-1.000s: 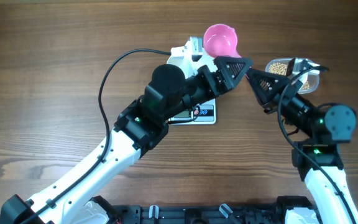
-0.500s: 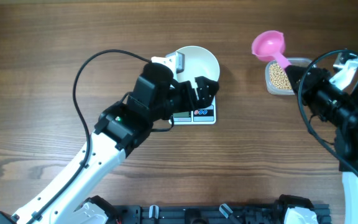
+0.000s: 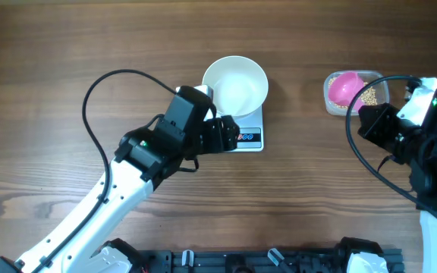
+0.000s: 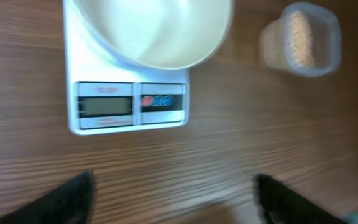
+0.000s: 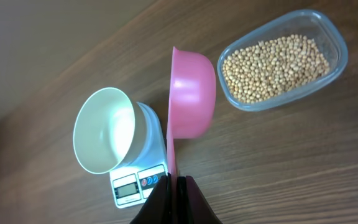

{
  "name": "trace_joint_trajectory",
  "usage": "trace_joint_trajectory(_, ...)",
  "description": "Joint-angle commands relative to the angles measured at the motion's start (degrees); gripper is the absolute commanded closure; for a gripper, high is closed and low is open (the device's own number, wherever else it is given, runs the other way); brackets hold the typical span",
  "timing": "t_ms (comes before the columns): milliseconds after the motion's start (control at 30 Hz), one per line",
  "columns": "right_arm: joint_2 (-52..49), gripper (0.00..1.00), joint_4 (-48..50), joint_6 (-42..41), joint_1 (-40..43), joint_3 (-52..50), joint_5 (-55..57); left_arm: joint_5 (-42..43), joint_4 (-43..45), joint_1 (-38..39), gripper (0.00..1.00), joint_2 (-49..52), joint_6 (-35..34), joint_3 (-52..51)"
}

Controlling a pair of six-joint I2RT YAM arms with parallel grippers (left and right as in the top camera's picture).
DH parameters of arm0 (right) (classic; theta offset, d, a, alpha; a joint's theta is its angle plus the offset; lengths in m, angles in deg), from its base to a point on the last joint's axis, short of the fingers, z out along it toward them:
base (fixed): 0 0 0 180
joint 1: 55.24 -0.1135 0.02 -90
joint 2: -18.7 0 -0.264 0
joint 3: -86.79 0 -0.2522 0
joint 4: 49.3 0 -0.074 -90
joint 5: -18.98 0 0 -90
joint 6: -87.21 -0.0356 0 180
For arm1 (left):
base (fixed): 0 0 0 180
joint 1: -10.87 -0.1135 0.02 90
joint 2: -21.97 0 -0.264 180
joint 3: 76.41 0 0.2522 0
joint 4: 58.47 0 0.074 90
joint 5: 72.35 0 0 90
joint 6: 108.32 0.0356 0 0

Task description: Scoop item into bowl and weigh 150g on scale

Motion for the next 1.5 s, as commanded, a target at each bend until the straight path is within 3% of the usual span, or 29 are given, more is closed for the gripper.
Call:
trace_joint_trajectory(0,-0.3,0.96,0.3,3.2,0.1,1.0,1.2,-8.1,-0.7,-0.3,0.0,1.3,1.0,0.3)
trace_joint_trajectory(133,-0.3,0.96,1.4,3.7,0.1,0.9,1.3,-10.8,-0.8,-0.3,0.01,1.8,1.0,0.2)
trace_joint_trajectory(200,-0.3,0.96,2.4,4.7,0.1,0.9,1.2,-10.8,-0.9,-0.3,0.39,2.3,1.0,0.0)
trace_joint_trajectory(233,-0.3,0.96,2.9,5.3,0.1,0.9,1.3,-10.8,-0.9,-0.3,0.64,2.8,1.0,-0.2)
trace_joint_trajectory(300,-0.3,0.96,4.3,6.4,0.1,0.9,1.4,-10.7,-0.9,-0.3,0.96,4.2,1.0,-0.8)
trace_joint_trajectory(500,-0.4,0.96,5.9,15.0,0.1,0.9,1.4,-10.6,-0.9,0.5,0.96,9.5,1.7,-2.7)
trace_joint_trajectory(667,-0.4,0.96,5.4,11.8,0.1,0.9,1.4,-9.6,0.2,1.5,0.96,15.3,11.8,-2.8)
trace_joint_trajectory(833,-0.4,0.96,8.7,9.3,0.1,0.9,1.5,5.1,7.6,1.6,0.96,16.7,22.6,-2.8)
trace_joint_trajectory(1233,-0.5,0.96,10.2,9.6,0.1,0.9,11.6,5.7,12.4,4.0,0.96,20.2,23.3,-2.8)
trace_joint_trajectory(1467,-0.7,0.96,9.5,11.0,0.1,0.9,12.1,4.9,13.2,4.1,0.96,24.4,23.2,-2.8)
